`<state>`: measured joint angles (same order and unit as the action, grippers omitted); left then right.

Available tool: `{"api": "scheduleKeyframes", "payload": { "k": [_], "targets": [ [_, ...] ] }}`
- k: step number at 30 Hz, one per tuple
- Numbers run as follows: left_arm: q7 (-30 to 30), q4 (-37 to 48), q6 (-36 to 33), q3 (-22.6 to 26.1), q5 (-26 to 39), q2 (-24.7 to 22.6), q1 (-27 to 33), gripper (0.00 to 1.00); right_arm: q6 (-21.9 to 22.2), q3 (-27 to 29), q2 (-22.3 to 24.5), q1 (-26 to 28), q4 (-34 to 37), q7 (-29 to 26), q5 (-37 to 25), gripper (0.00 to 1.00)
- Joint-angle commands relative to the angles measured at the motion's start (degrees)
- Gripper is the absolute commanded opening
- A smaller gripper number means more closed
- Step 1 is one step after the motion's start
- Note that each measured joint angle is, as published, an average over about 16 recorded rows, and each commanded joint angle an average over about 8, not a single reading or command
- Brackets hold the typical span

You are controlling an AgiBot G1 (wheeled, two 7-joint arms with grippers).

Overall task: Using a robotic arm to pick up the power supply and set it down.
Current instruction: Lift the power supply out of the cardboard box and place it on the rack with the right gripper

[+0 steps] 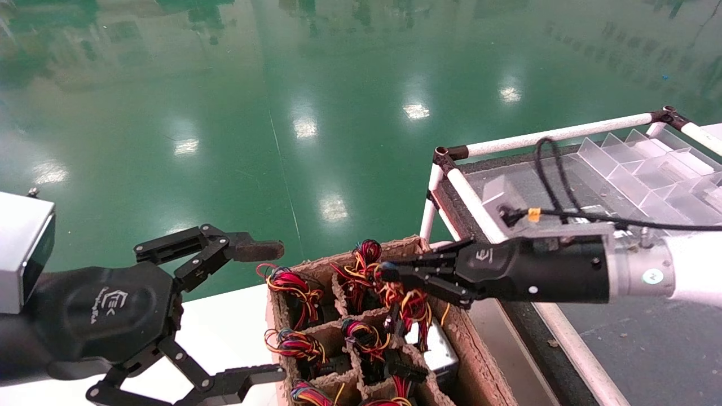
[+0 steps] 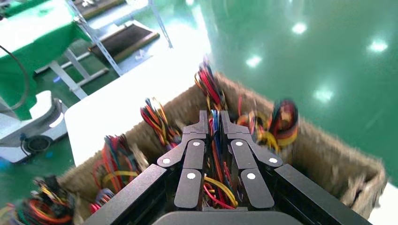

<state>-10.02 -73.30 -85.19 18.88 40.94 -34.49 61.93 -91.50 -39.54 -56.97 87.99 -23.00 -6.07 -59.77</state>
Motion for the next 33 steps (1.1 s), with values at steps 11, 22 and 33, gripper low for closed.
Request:
{"api": "scheduleKeyframes", "payload": {
  "k": [11, 22, 33],
  "targets": [
    [0.0, 0.0, 0.0, 0.0, 0.0, 0.0, 0.0, 1.0, 0.4, -2.5, 5.0, 0.4, -8.8, -4.1, 9.8, 0.0],
    [0.0, 0.0, 0.0, 0.1, 0.0, 0.0, 0.0, 1.0, 1.1, -2.9, 7.8, 4.0, -9.9, -5.1, 16.0, 0.0],
    [0.0, 0.0, 0.0, 0.1, -0.1, 0.0, 0.0, 1.0, 2.1, -2.5, 6.7, 11.8, -2.8, -4.1, 16.8, 0.0]
  ]
}}
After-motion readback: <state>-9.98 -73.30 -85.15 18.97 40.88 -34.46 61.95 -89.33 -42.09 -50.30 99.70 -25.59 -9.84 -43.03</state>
